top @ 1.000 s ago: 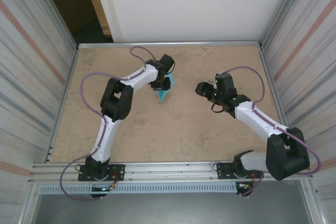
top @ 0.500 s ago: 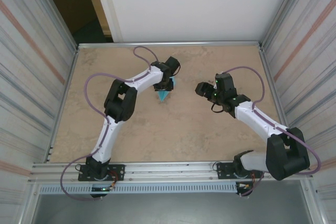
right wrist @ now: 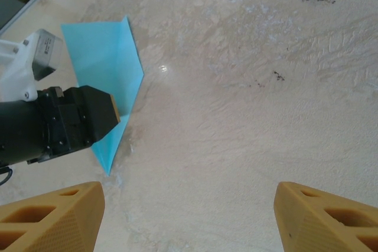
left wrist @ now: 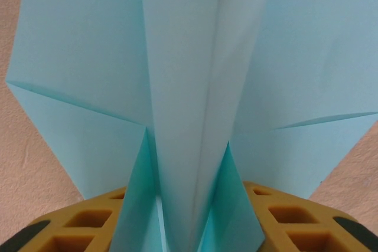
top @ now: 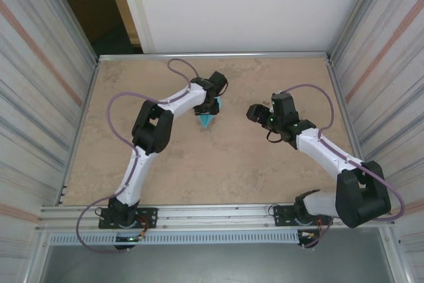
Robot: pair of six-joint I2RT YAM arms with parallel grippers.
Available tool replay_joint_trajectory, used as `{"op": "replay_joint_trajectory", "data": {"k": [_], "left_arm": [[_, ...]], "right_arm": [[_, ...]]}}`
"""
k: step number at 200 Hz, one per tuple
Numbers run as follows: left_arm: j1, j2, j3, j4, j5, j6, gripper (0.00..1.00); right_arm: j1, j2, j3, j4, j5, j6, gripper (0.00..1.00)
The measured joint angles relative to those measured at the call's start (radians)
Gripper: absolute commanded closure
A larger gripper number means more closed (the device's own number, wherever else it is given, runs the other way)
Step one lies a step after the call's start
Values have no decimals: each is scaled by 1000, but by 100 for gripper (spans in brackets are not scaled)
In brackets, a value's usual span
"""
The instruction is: Fold a paper plane with a square sheet of paper (pick it up from the middle)
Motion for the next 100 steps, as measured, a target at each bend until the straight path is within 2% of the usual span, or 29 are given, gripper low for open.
{"op": "replay_joint_trajectory", "data": {"k": [100], "left_arm": [[-1,8,17,-9,9,-2,54]], "right_arm": [[0,10,0,0,-8,0,25]]}}
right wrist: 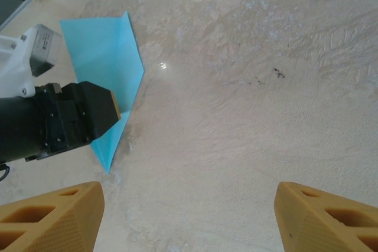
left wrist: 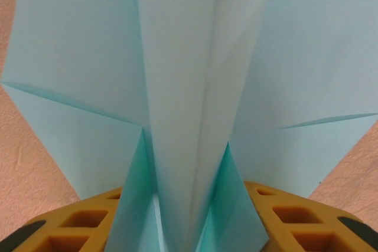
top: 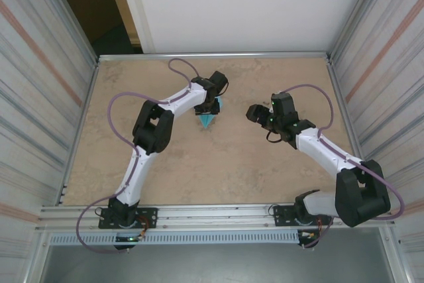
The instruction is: Fold a paper plane with a square sheet of paper (pick it up from the middle)
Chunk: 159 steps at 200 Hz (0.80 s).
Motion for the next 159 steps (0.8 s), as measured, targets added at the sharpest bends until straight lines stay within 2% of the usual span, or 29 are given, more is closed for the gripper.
{"op": "replay_joint_trajectory", "data": {"k": [33,77,159], "left_arm": [[0,0,2,0,0,0,54],[0,-13,6,-2,-1,0,47],[0,-193,3,0,-5,0,42]], "right_arm": [[0,1,0,0,-10,0,25],[0,1,0,0,-11,0,24],[0,1,0,0,-10,1,23]]}}
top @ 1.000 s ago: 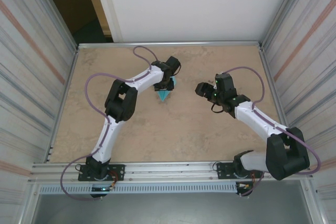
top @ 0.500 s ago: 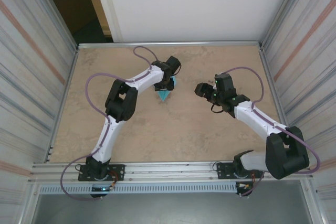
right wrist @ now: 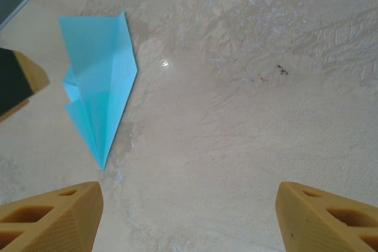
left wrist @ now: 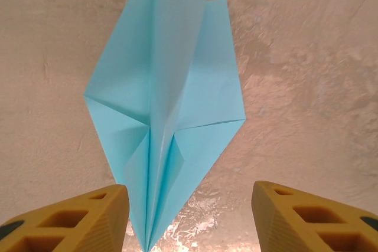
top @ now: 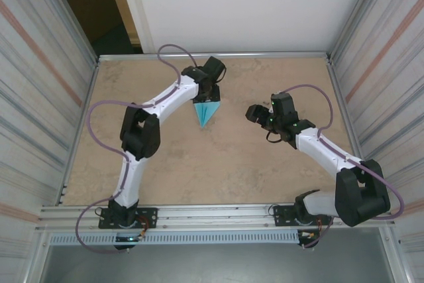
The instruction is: Fold a paper plane with a square sheet of paper (pick it up from the middle)
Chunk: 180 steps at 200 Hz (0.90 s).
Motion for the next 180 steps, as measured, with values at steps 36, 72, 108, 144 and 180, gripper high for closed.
{"op": "replay_joint_trajectory", "data": {"k": [36,72,108,144,180], "left_arm": [[0,-116,-70,10,-35,21,35],[25,-414,-290,107,-101,68,19],[132,-784,-660,335,-163,148,7],[222,-953,-1000,521,-261,203,3],[291,-1007,-1228,626,-394,249,1]], "right_arm": [[-6,0,11,-28,28,-12,20],[-43,-34,101,-124,136,-105,5],[-121,-160,151,-150,296,-218,1],[-222,-263,96,-129,457,-266,1],[-335,-347,-106,-46,558,-307,1]]}}
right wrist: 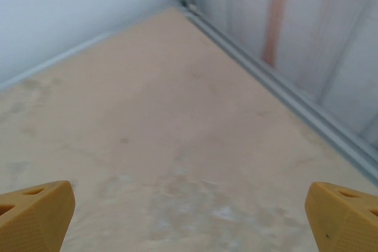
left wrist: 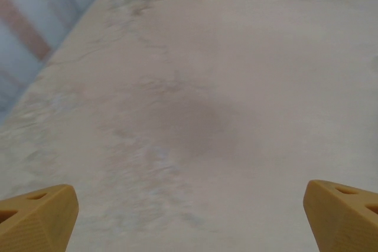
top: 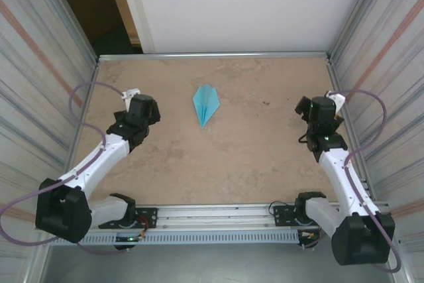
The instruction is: Fold a paper plane with a square sheet of paper (pick it up from the middle)
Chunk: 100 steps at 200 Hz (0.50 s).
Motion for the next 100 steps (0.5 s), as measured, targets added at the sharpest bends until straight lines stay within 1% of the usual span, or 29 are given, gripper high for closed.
{"op": "replay_joint_trajectory", "data": {"k": [18,43,56,75,100], "left_arm": [[56,-21,-66,51,-32,21,1],[129,-33,-146,169,-30,67,1],[158,-32,-182,227,0,93,1],[193,-18,-231,339,64,142,1],[210,5,-292,491,163,216,1]], "right_arm": [[-34,-14,-99,85,37,-21,1],[-37,4,-204,214,41,-55,1],[-37,42,-226,278,27,-79,1],[-37,114,-244,389,-25,-122,1],[-37,191,-271,526,-111,-178,1]]}}
